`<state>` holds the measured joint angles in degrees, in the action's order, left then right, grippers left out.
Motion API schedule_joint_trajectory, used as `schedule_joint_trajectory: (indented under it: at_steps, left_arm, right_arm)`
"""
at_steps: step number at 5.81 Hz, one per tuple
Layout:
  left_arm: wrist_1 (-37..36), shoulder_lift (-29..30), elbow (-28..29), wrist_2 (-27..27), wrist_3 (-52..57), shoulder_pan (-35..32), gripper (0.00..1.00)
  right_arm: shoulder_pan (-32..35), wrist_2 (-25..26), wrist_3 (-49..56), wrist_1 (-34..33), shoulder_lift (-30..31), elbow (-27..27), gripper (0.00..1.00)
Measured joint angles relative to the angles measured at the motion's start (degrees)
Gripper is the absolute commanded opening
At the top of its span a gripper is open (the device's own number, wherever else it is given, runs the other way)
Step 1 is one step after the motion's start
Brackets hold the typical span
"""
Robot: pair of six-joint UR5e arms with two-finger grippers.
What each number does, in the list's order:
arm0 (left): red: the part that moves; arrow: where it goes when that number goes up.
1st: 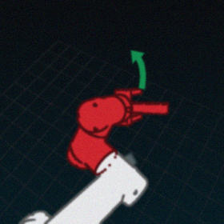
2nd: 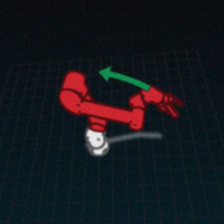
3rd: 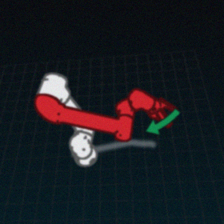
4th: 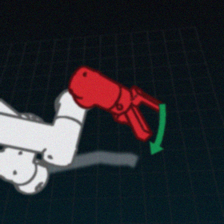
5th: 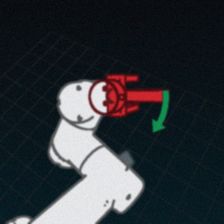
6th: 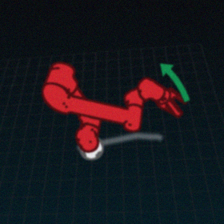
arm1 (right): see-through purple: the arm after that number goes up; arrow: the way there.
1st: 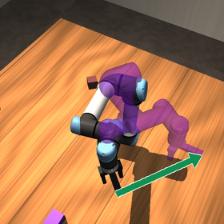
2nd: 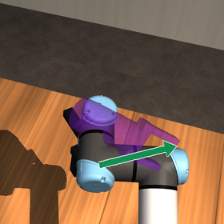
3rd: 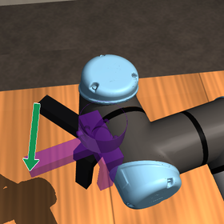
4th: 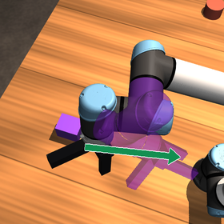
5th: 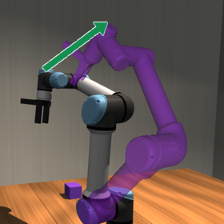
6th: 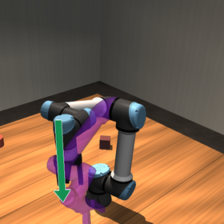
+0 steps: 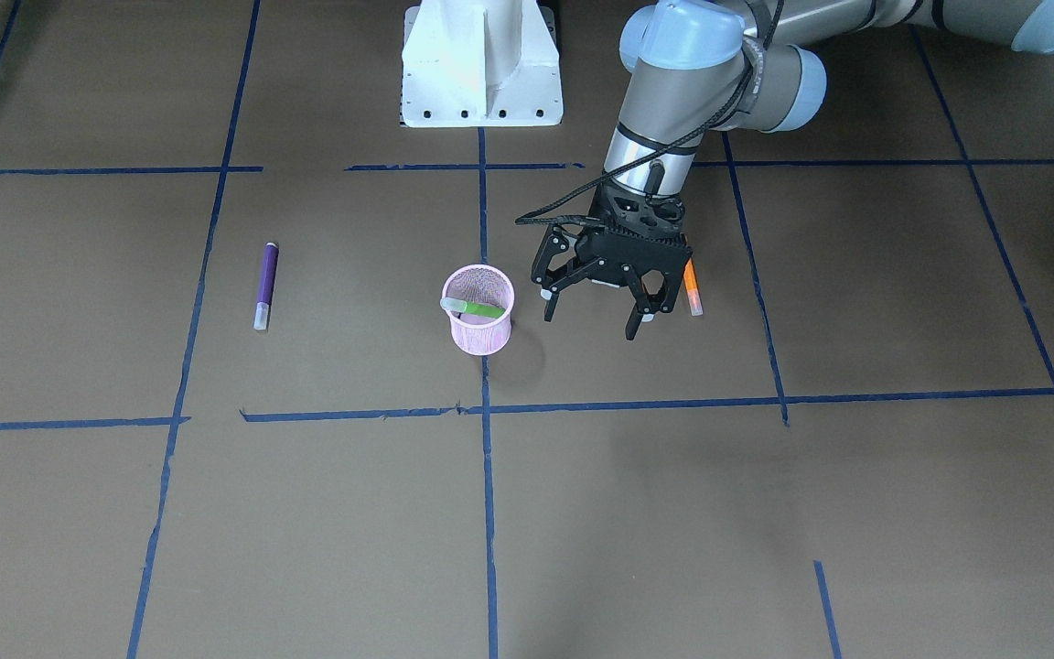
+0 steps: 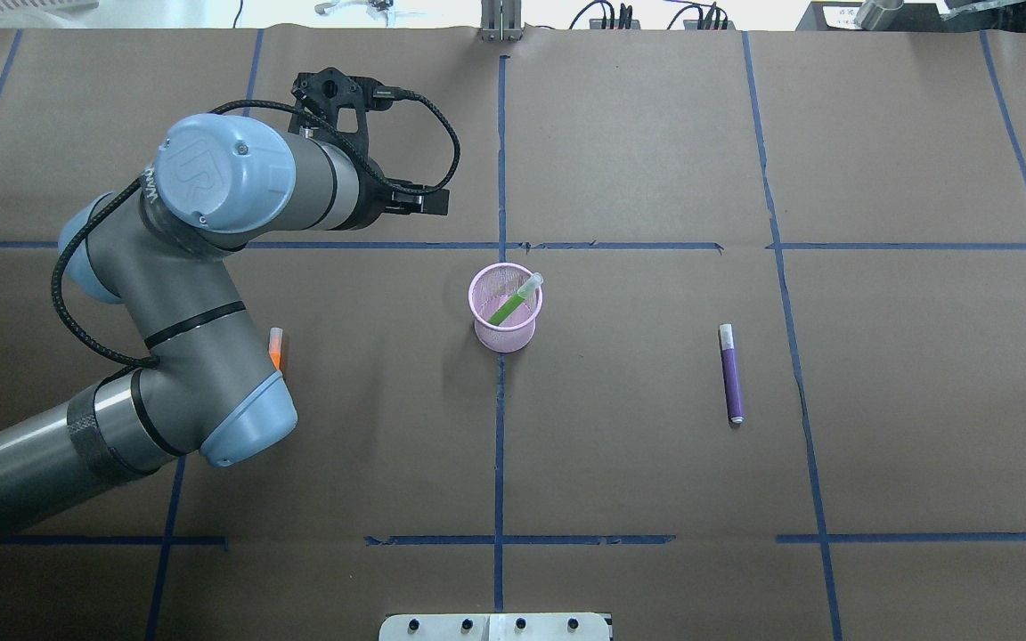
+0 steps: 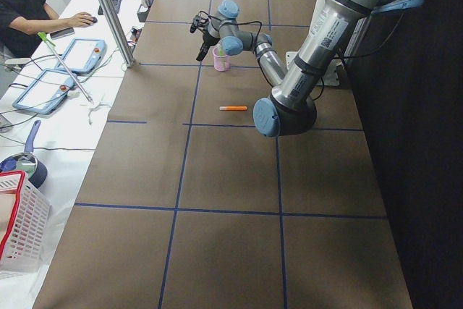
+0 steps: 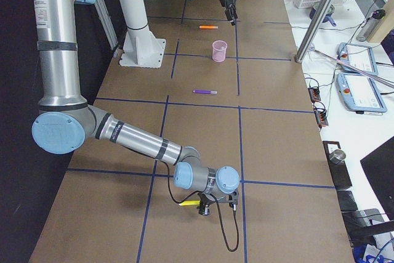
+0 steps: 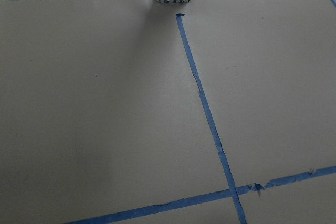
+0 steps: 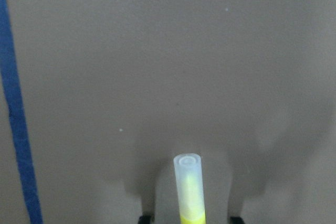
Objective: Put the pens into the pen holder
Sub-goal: 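Grasp the yellow highlighter with the right gripper while the left arm waits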
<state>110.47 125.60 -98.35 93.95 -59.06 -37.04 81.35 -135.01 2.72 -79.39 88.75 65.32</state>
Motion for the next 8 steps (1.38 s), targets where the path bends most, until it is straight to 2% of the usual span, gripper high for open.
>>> schedule_joint_trajectory:
  at_steps: [1, 2, 3, 6, 7, 8]
  left_arm:
    - [0.0, 0.0, 0.0, 0.0, 0.0, -0.1, 1.00]
    - [0.0, 0.0, 0.0, 0.0, 0.0, -0.1, 1.00]
    - [0.0, 0.0, 0.0, 0.0, -0.1, -0.1, 1.00]
    - [0.0, 0.0, 0.0, -0.1, -0.1, -0.1, 1.00]
    - [0.0, 0.0, 0.0, -0.1, -0.1, -0.1, 1.00]
    - [0.7, 0.0, 0.0, -0.1, -0.1, -0.1, 1.00]
  right_arm:
    - [0.0, 0.0, 0.0, 0.0, 0.0, -0.5, 0.50]
    - [0.0, 0.0, 0.0, 0.1, 0.0, -0.9, 0.35]
    - [0.0, 0.1, 0.0, 0.0, 0.0, -1.1, 0.02]
    - [0.0, -0.1, 0.0, 0.1, 0.0, -0.4, 0.00]
    - [0.0, -0.5, 0.1, 0.3, 0.4, 2.0, 0.00]
    - [0.0, -1.2, 0.2, 0.5, 1.6, 8.2, 0.00]
